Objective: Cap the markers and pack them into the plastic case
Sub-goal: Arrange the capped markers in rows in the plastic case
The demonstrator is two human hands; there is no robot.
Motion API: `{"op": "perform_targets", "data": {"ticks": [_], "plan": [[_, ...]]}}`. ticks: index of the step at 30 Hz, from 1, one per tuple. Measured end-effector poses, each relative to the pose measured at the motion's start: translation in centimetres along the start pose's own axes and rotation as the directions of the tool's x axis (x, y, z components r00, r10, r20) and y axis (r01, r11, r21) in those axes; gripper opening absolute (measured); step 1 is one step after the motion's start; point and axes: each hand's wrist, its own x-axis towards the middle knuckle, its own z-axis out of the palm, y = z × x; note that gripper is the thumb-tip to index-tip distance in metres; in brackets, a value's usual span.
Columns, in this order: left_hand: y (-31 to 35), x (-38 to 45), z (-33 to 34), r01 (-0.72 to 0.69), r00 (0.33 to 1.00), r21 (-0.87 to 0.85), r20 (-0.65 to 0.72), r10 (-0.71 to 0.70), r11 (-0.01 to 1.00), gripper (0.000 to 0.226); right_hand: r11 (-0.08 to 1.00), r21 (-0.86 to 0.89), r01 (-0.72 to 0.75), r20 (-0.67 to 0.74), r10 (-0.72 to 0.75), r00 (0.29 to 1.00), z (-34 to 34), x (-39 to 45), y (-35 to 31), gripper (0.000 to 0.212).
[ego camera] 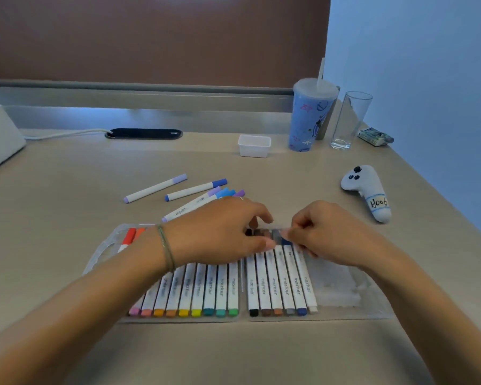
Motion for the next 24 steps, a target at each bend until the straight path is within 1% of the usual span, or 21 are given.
{"op": "perform_targets", "data": {"ticks": [3,4,8,10,12,14,16,21,24], "plan": [[-2.0,0.4,-1.2,0.060,0.995,0.017,-0.084,-0.058,0.998,0.022,0.999,0.021,0.041,-0.012,-0.041,0.999,-0.3,1.6,-1.3,0.040],[-2.8,0.5,-1.6,0.088,0.990,0.024,-0.110,-0.085,0.996,0.017,0.999,0.019,0.044,-0.007,-0.044,0.999,-0.4,2.2,-1.9,0.040],[-6.1,1.1,-2.8,0.233,0.956,0.062,-0.198,-0.217,0.971,0.013,0.998,0.007,0.055,0.047,-0.055,0.997,-0.9,4.2,-4.1,0.048],[-7.3,1.3,-2.8,0.292,0.935,0.081,-0.233,-0.266,0.953,0.011,0.999,0.013,0.052,0.085,-0.053,0.995,-1.1,5.2,-5.2,0.045],[-8.0,1.5,-2.7,0.321,0.923,0.077,-0.247,-0.294,0.944,0.008,0.999,0.029,0.039,0.124,-0.042,0.991,-1.2,6.0,-6.0,0.038],[-8.3,1.7,-2.3,0.333,0.921,0.076,-0.242,-0.307,0.940,0.006,0.999,0.032,0.024,0.149,-0.028,0.988,-1.1,6.8,-6.6,0.029],[-8.4,2.0,-1.8,0.344,0.917,0.099,-0.251,-0.311,0.934,0.012,0.999,0.038,0.020,0.149,-0.026,0.988,-1.0,7.4,-6.8,0.026],[-8.4,2.2,-1.1,0.335,0.911,0.178,-0.313,-0.269,0.925,0.022,0.999,0.040,0.022,0.158,-0.028,0.987,-0.7,8.4,-6.7,0.024],[-8.1,2.2,-0.8,0.311,0.913,0.188,-0.332,-0.237,0.932,0.022,0.998,0.057,0.012,0.171,-0.022,0.985,-0.8,8.7,-6.3,0.025]]}}
